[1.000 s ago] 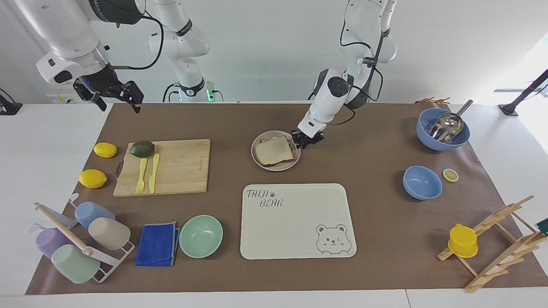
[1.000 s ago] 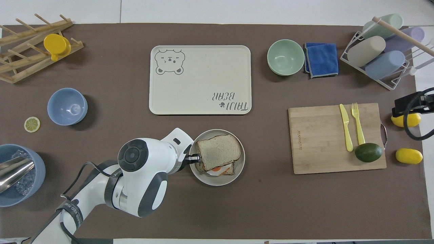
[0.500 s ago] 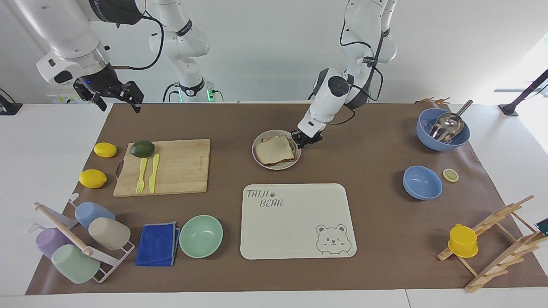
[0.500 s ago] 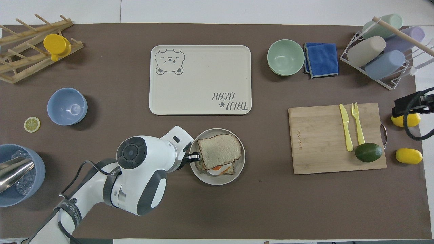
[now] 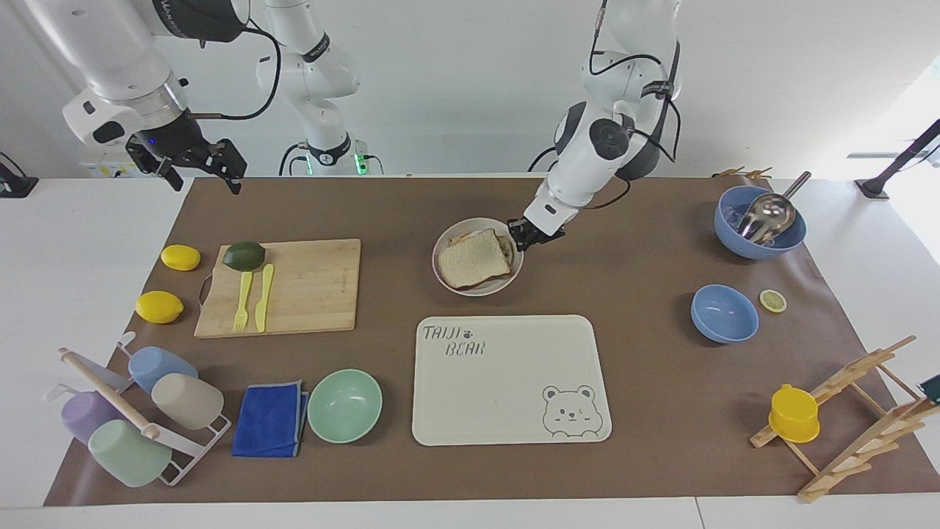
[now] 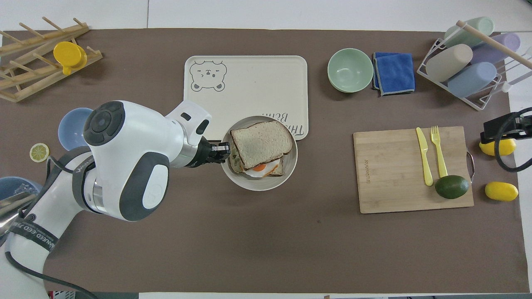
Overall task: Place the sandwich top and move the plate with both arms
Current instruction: 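Slide the plate with the left gripper onto the bear tray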
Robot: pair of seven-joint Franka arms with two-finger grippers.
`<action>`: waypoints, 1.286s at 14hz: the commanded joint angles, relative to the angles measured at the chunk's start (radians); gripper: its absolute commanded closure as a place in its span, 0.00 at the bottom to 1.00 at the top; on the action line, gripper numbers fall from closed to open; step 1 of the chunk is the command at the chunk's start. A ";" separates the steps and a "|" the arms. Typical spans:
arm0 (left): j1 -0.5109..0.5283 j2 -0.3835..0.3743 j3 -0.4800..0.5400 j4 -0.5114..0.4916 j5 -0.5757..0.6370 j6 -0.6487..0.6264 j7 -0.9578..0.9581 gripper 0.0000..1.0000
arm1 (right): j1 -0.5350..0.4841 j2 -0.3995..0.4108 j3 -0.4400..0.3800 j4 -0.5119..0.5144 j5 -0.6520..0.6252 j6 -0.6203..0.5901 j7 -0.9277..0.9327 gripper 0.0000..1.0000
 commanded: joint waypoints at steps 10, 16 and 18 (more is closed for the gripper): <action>0.163 0.495 -0.004 0.520 0.012 -0.032 0.178 1.00 | -0.008 -0.021 0.001 -0.026 0.029 0.005 -0.017 0.00; 0.149 0.488 -0.001 0.456 0.016 0.035 0.242 1.00 | -0.008 -0.021 0.001 -0.026 0.029 0.006 -0.017 0.00; 0.150 0.486 -0.002 0.456 0.016 0.035 0.245 1.00 | -0.008 -0.021 0.001 -0.026 0.029 0.006 -0.017 0.00</action>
